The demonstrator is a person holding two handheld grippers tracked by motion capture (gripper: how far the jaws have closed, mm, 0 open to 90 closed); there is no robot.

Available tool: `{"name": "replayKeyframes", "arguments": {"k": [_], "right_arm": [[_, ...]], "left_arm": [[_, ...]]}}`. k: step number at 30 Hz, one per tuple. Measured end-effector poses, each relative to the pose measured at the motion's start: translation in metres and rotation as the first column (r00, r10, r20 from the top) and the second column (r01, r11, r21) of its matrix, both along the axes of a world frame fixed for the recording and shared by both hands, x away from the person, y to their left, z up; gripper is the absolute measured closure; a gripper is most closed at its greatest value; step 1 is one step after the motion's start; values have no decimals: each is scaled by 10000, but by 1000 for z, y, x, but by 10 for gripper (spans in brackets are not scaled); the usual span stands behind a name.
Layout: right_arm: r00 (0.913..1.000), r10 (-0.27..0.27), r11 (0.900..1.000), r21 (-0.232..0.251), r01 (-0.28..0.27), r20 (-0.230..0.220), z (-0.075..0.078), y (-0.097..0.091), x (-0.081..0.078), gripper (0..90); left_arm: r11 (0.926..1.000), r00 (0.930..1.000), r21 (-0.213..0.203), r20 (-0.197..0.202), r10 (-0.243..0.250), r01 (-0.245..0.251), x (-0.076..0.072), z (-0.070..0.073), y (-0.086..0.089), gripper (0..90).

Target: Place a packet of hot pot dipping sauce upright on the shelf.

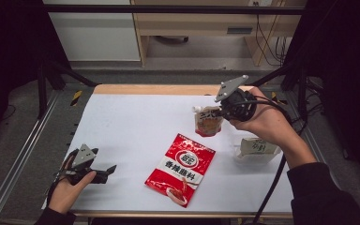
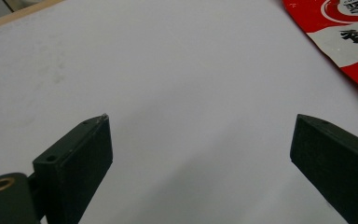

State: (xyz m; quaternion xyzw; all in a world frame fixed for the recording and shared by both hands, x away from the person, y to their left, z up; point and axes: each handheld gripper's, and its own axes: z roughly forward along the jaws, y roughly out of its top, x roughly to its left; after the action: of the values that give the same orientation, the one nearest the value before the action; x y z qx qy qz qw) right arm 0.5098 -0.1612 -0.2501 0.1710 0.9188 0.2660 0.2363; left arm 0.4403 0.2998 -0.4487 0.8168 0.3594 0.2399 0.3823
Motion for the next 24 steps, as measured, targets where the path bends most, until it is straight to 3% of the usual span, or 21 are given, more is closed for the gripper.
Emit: {"name": "replayKeyframes", "arguments": {"k": [13, 24], "right_arm": [[9985, -547, 9983, 205, 546, 85, 2, -31, 1, 882], [9931, -1141, 9932, 193, 1147, -287, -10, -66, 9, 882]], "left_arm": [[10000, 10000, 87, -32, 34, -34, 0, -1, 0, 55], [10000, 9999, 51, -100, -36, 37, 1, -2, -2, 55]]}}
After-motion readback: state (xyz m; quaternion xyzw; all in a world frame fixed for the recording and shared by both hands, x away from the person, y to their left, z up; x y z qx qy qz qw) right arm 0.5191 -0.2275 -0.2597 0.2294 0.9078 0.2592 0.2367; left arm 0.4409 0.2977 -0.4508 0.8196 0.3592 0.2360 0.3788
